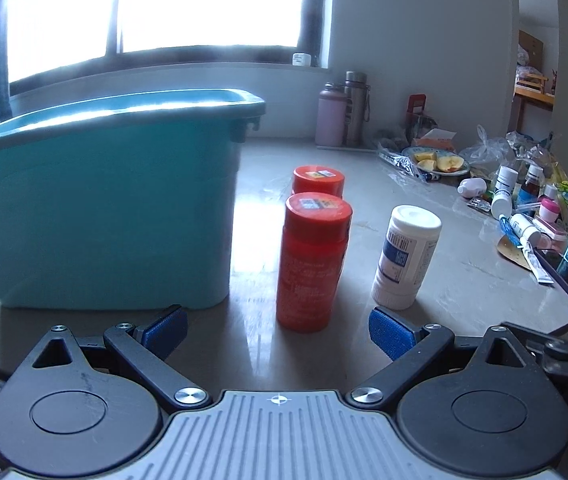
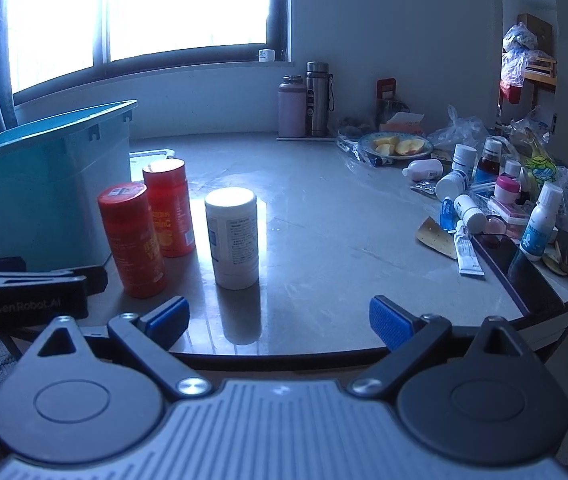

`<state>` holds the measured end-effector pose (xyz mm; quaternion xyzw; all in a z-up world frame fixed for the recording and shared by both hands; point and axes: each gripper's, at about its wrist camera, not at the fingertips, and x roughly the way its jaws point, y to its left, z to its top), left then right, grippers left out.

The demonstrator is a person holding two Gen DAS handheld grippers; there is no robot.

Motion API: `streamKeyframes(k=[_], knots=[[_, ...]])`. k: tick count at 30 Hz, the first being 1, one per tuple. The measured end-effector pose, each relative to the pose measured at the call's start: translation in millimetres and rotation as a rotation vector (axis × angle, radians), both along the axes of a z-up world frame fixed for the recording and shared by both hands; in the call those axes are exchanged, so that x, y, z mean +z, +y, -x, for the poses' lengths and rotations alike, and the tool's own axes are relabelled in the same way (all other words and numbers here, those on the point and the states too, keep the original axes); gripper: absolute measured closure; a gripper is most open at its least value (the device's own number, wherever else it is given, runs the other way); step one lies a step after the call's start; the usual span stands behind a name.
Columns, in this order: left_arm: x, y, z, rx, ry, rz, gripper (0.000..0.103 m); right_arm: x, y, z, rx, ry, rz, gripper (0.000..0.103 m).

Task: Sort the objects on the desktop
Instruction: 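Close the left gripper around the larger red canister, then lift the red canister with the left gripper while the right gripper grasps the white bottle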

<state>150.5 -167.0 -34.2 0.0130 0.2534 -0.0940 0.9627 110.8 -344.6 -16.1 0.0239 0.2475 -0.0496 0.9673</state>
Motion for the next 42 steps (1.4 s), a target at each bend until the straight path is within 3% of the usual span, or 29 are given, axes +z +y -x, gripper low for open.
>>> streamKeyframes(k=[17, 19, 21, 31, 42], knots=[[-16, -49, -78, -0.019, -0.017, -0.028, 0.007, -13, -14, -19, -0.003, 0.046, 0.000, 0.006], [-20, -57, -81, -0.027, -0.046, -0.068, 0.053, -14, -16, -21, -0.002, 0.049, 0.003, 0.006], [-19, -62, -81, -0.011, -0.047, -0.103, 0.053, -14, -17, -21, 0.000, 0.048, 0.007, 0.006], [7, -26, -51, 0.049, 0.005, -0.028, 0.053, -4, -11, -16, 0.030, 0.012, -0.006, 0.006], [28, 15, 2, 0.083, -0.009, -0.036, 0.053, 3, 15, 3, 0.070, -0.005, -0.017, 0.006]])
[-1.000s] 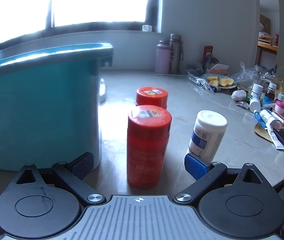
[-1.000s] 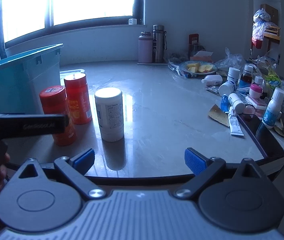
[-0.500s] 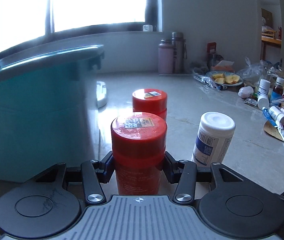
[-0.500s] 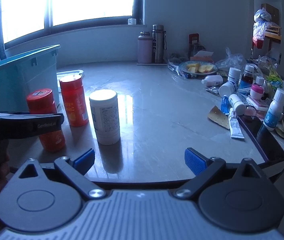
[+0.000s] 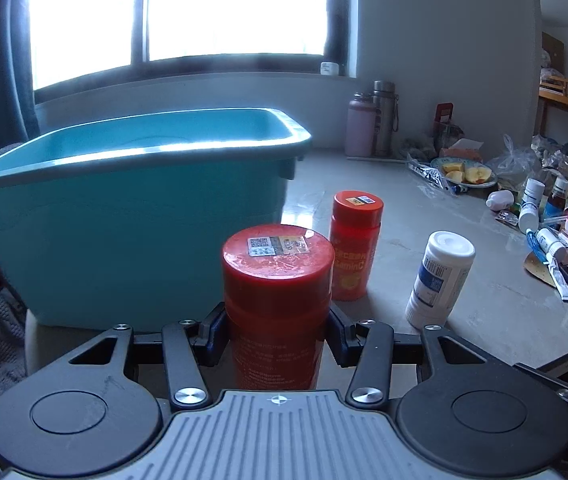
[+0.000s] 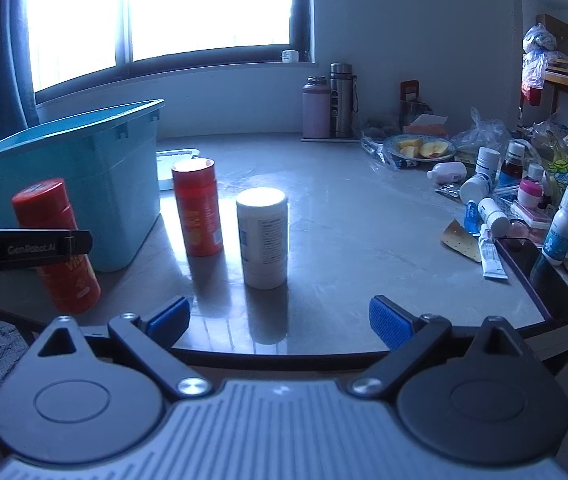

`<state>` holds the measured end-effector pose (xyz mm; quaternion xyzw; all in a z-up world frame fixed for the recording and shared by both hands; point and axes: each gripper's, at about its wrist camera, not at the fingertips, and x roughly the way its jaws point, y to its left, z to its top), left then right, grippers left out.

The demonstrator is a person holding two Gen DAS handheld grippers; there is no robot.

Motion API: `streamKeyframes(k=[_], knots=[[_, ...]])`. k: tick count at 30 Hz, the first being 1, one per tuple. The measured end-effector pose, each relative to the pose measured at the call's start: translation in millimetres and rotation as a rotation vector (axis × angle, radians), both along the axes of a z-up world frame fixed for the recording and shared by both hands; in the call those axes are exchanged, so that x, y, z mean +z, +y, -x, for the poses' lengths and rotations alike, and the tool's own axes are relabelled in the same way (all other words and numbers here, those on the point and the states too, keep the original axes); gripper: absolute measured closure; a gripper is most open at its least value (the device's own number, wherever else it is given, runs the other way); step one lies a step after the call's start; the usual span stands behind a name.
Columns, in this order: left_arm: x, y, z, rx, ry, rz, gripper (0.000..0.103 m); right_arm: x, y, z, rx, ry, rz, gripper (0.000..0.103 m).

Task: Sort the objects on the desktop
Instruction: 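Lift the red canister with the left gripper while the right gripper grasps the white bottle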

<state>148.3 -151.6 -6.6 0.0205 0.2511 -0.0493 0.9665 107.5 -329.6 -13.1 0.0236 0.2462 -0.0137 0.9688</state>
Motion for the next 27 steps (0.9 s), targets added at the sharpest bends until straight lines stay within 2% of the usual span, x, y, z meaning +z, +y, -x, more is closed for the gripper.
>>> streamKeyframes(k=[14, 27], knots=[[9, 38, 33, 0.014, 0.001, 0.016, 0.053, -1, 14, -6, -0.005, -0.014, -0.020, 0.006], [12, 55, 25, 0.034, 0.015, 0.042, 0.053, -15, 21, -66, 0.012, -0.001, -0.006, 0.006]])
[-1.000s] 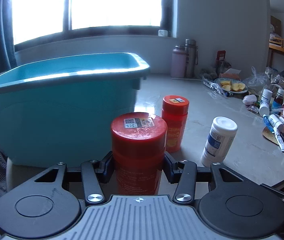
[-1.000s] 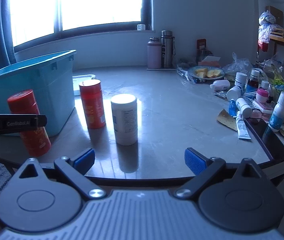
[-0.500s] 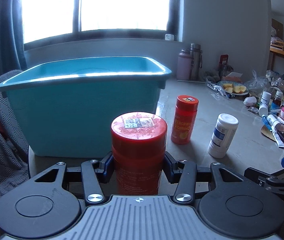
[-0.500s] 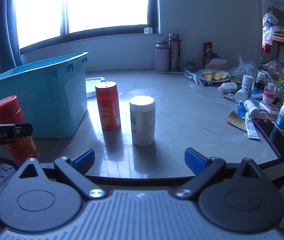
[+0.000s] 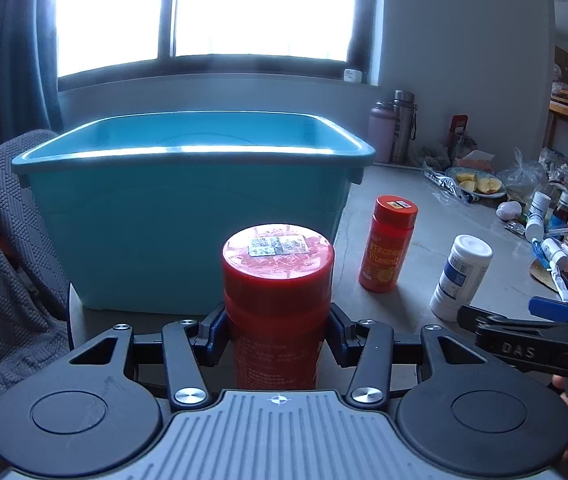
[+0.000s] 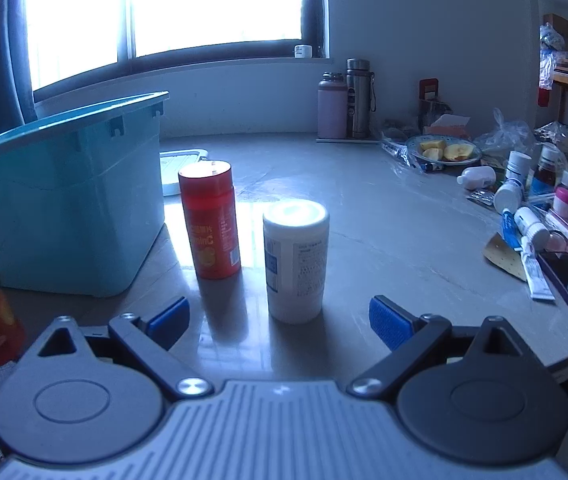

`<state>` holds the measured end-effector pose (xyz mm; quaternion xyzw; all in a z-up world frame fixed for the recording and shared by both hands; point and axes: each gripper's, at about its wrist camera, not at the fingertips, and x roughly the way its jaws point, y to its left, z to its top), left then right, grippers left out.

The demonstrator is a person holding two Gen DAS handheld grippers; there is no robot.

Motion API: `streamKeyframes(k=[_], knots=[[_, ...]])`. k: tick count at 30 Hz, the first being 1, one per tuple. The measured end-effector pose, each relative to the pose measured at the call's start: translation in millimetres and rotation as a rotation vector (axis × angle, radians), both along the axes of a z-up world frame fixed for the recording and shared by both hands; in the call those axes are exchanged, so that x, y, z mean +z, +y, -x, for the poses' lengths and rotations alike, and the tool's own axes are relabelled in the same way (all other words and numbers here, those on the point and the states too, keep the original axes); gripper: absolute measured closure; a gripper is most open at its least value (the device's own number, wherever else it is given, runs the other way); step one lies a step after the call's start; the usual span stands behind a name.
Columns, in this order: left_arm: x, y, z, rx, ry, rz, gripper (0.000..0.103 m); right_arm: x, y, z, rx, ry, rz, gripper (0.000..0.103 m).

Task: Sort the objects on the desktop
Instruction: 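Lift the red canister with the left gripper while the right gripper grasps the white bottle, then carry both held items over the turquoise tub and lower them inside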

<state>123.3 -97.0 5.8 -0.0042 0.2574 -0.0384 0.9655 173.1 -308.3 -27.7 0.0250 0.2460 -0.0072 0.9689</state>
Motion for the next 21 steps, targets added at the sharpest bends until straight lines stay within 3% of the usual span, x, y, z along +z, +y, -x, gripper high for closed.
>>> streamKeyframes(k=[11, 12, 13, 14, 21], knots=[[-2, 3, -17, 0.045, 0.021, 0.014, 0.053, -17, -1, -59, -0.001, -0.007, 0.027, 0.006], [-2, 3, -18, 0.049, 0.022, 0.016, 0.053, -18, -1, -62, -0.013, -0.009, 0.039, 0.009], [-1, 3, -19, 0.052, 0.022, 0.017, 0.053, -20, -1, -65, -0.027, -0.010, 0.051, 0.048], [-1, 2, -20, 0.056, 0.022, 0.017, 0.053, -20, -2, -66, -0.043, -0.006, 0.053, 0.056], [7, 14, -11, 0.090, -0.005, 0.027, 0.053, 4, 4, -31, -0.012, -0.057, 0.034, 0.055]])
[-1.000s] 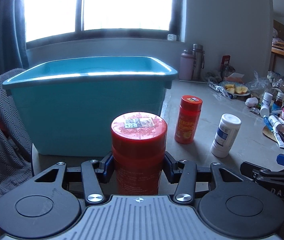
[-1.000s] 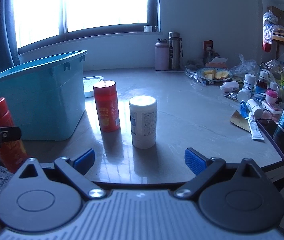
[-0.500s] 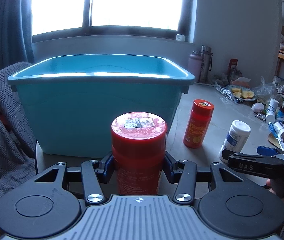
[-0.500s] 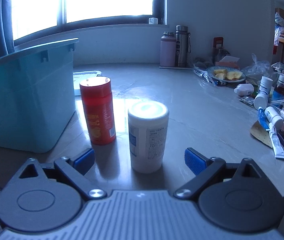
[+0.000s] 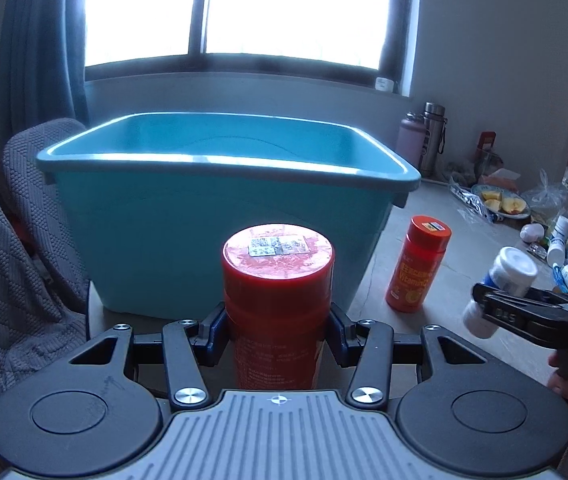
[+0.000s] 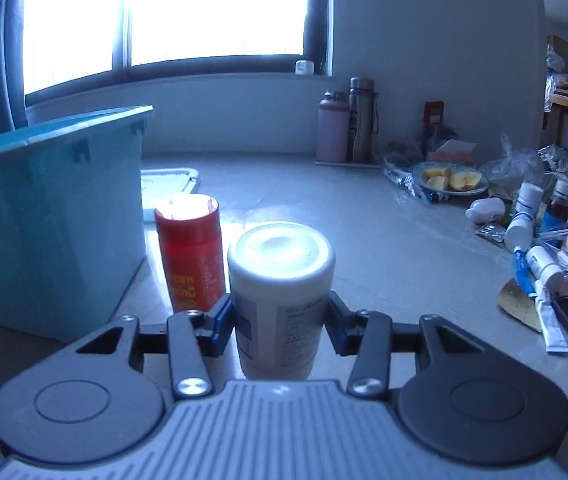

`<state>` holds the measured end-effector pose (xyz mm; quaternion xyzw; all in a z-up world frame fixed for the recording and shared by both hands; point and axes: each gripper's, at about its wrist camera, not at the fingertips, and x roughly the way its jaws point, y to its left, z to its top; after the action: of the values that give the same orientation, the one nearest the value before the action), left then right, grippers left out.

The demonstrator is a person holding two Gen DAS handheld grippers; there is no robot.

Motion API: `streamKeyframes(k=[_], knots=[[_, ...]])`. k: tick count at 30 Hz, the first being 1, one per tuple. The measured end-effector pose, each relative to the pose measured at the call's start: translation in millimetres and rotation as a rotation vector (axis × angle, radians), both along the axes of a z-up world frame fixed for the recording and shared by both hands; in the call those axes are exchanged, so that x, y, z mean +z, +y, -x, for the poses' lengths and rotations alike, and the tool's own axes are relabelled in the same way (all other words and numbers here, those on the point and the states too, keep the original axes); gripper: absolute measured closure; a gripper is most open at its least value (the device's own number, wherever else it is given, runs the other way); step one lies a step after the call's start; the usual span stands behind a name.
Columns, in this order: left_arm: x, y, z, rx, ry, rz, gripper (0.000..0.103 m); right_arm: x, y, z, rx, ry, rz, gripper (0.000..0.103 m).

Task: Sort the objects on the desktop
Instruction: 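Carry both held items over the turquoise tub and lower them inside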

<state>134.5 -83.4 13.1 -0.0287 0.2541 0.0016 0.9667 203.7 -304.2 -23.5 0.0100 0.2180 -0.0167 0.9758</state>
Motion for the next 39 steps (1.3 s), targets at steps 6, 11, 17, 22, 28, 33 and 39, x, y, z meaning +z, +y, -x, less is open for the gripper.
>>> streamKeyframes(k=[6, 11, 17, 22, 28, 33, 39], knots=[[10, 21, 25, 0.019, -0.009, 0.011, 0.053, 23, 15, 34, -0.002, -0.003, -0.004, 0.055], [17, 39, 57, 0.010, -0.015, 0.012, 0.053, 34, 33, 70, 0.008, 0.001, -0.010, 0.055], [26, 60, 90, 0.001, -0.028, -0.004, 0.053, 48, 55, 108, 0.026, 0.007, -0.013, 0.055], [36, 77, 110, 0.006, -0.027, -0.006, 0.053, 63, 71, 130, 0.040, 0.006, -0.010, 0.055], [49, 94, 125, 0.020, -0.031, -0.002, 0.053, 83, 85, 146, 0.057, -0.010, 0.006, 0.055], [62, 105, 128, 0.020, -0.030, 0.005, 0.053, 99, 94, 152, 0.068, -0.023, 0.024, 0.055], [85, 113, 121, 0.016, -0.039, -0.006, 0.053, 117, 101, 151, 0.070, -0.018, 0.012, 0.055]])
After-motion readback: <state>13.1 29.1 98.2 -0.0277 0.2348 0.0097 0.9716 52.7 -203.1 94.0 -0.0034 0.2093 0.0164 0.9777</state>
